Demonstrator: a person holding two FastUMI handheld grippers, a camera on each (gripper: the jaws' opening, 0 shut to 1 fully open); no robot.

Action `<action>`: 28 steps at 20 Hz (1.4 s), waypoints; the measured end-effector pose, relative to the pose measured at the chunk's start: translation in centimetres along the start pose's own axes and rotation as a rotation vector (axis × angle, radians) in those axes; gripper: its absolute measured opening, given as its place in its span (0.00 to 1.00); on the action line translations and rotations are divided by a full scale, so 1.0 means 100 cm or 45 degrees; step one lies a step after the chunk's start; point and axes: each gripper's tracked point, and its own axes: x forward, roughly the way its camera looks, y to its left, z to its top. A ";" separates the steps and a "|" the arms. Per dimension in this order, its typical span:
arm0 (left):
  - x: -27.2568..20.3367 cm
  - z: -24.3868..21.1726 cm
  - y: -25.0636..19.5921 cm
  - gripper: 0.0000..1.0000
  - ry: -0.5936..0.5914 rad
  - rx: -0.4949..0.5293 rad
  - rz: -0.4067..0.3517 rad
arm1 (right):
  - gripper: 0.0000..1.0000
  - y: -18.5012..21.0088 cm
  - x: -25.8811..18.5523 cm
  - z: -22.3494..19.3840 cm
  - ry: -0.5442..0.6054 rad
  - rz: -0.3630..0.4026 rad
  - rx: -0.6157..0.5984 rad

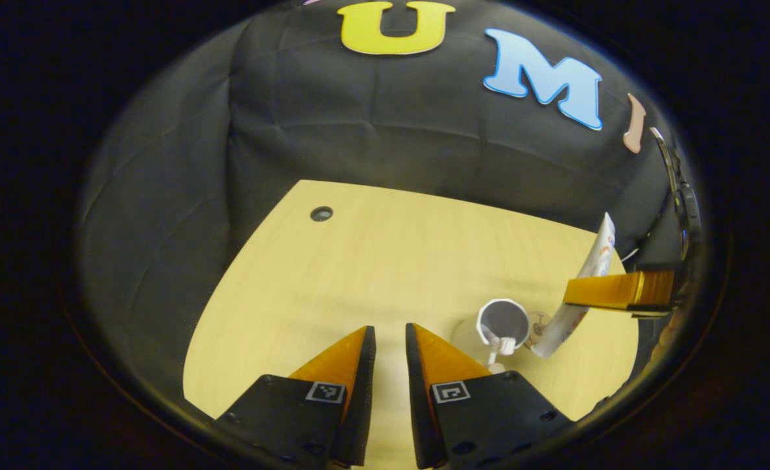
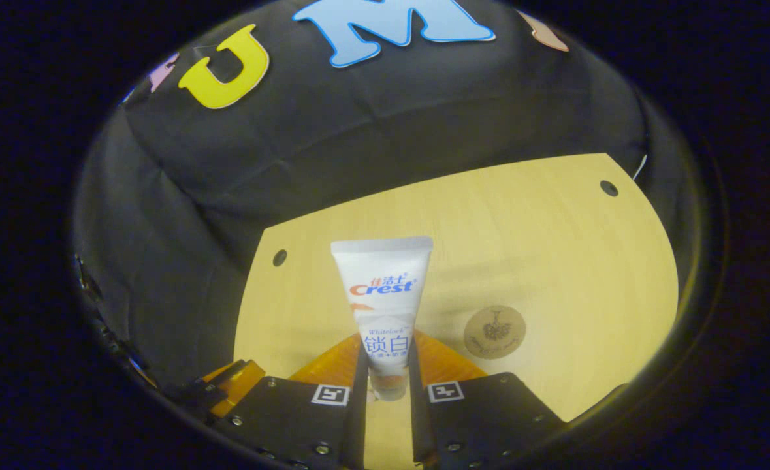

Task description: Put the toothbrush and toothpaste on the desktop into the cup, then pick up the cup and place it on the coaster on the desktop.

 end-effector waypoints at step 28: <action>-0.019 -0.018 0.085 0.82 0.001 -0.048 0.203 | 0.61 0.002 0.028 0.001 -0.182 -0.053 -0.156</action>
